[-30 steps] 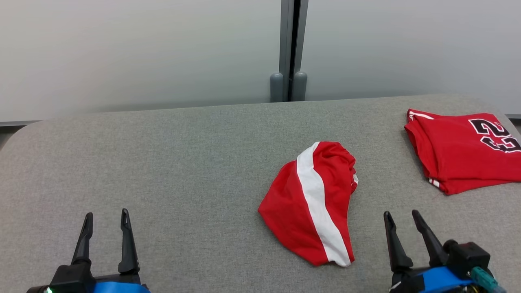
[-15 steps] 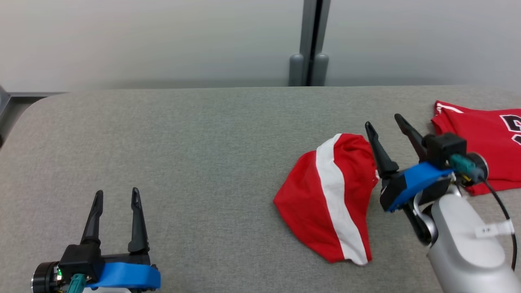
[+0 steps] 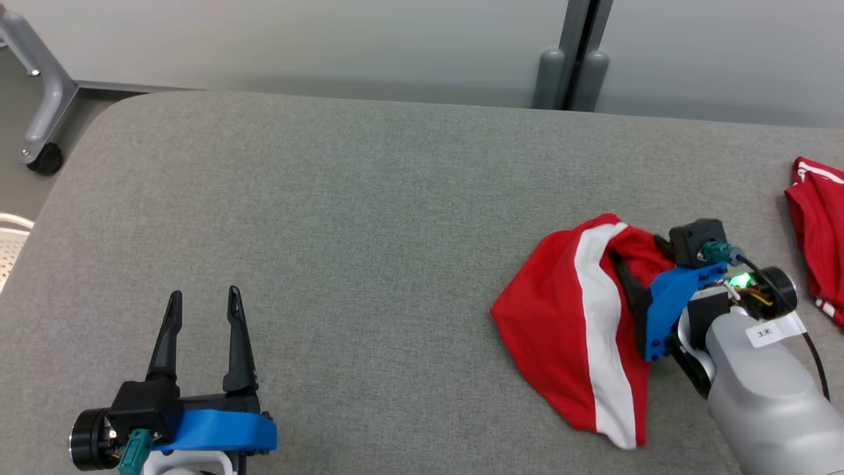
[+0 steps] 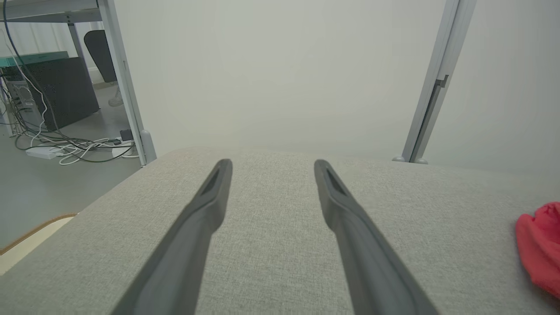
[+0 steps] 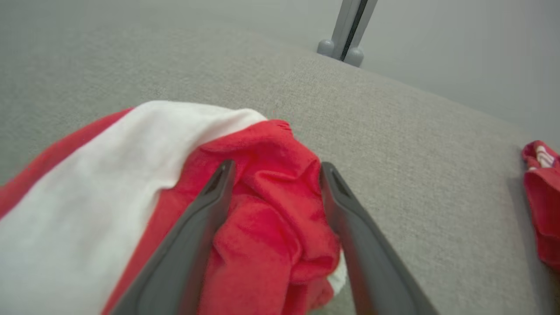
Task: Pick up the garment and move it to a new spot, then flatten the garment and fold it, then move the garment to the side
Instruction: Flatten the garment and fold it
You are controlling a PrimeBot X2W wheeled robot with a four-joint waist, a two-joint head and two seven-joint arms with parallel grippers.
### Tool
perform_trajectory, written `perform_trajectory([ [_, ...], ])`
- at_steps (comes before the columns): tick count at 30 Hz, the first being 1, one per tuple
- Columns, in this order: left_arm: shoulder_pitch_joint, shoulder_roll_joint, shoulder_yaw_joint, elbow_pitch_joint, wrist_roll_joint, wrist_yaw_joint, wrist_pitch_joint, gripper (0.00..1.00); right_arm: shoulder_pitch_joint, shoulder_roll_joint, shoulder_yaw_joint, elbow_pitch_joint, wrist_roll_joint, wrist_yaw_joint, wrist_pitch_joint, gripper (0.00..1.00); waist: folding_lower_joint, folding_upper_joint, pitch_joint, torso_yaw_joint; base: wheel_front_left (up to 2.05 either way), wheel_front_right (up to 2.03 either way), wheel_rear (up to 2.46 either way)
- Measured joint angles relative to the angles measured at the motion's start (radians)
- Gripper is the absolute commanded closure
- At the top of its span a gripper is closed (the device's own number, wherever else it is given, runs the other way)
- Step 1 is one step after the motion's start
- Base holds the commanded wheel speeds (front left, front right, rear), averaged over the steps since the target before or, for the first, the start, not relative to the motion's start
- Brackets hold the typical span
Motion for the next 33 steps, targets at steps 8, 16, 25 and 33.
perform_trajectory([
  [8,-0.010,0.000,-0.027,0.011,-0.012,0.010,0.000,0.00,-0.028,0.005,0.081,0.138,0.055,0.000,0.057,0.81,-0.0001,-0.0001,0.009,0.011,0.00,0.00,0.00],
  [16,-0.018,0.000,-0.035,0.021,-0.019,0.016,0.000,0.00,-0.046,0.000,0.146,0.139,0.120,0.000,-0.026,1.00,-0.0001,-0.0002,0.000,0.009,0.00,0.00,0.00],
  [25,-0.016,0.000,-0.034,0.025,-0.033,0.016,0.000,0.00,-0.108,0.044,0.204,0.065,0.185,0.000,-0.130,1.00,-0.0001,-0.0002,-0.009,0.015,0.00,0.00,0.00],
  [33,-0.016,0.000,-0.025,0.024,-0.035,0.011,0.000,0.00,-0.216,0.117,0.218,-0.064,0.209,0.000,-0.145,1.00,-0.0001,-0.0002,-0.013,0.032,0.00,0.00,0.00],
])
